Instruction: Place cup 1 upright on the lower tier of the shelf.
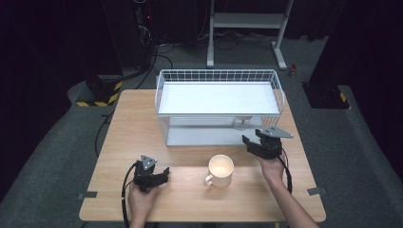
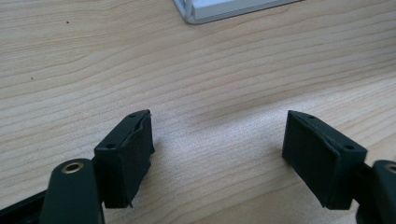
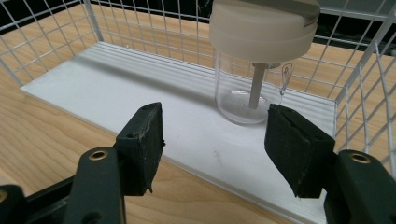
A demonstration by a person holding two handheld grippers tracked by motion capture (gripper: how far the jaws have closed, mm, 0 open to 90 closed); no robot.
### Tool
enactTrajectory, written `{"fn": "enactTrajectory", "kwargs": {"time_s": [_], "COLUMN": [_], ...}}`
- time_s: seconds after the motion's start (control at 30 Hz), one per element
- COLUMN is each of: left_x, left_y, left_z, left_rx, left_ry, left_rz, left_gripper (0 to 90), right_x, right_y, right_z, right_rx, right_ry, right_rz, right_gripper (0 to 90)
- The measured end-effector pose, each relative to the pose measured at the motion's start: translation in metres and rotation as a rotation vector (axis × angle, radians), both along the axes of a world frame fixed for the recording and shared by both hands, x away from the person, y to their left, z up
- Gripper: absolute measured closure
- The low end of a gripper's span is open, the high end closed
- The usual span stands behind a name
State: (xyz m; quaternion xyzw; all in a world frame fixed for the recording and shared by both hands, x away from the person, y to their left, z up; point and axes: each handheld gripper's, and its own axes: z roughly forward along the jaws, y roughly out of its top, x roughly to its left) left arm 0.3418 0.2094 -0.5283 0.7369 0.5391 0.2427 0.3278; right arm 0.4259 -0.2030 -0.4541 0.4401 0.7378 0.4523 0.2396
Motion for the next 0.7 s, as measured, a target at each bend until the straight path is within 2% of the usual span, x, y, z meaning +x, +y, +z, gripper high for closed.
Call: {"fn": "enactTrajectory", "kwargs": {"time_s": [0.23, 0.47, 0.7], "left_x": [0.000, 0.000, 0.000], "left_y": [0.000, 0.000, 0.000], "left_z": [0.000, 0.000, 0.000], "left_rx": [0.002, 0.002, 0.002], "left_ry": [-0.002, 0.000, 0.000], "left_rz": [0.000, -0.001, -0.001], "left_gripper": [24.7, 24.7, 24.7], "right_x": [-0.003, -0.010, -0.014], "right_y": [-0.008, -0.015, -0.019], "right_z": [-0.003, 0.003, 0.004], "right_rx": [0.009, 0.013, 0.027], "right_ry": [0.018, -0.010, -0.010], "right_rz": [-0.002, 0.000, 0.013], "right_gripper": [36.7, 37.8, 38.0]}}
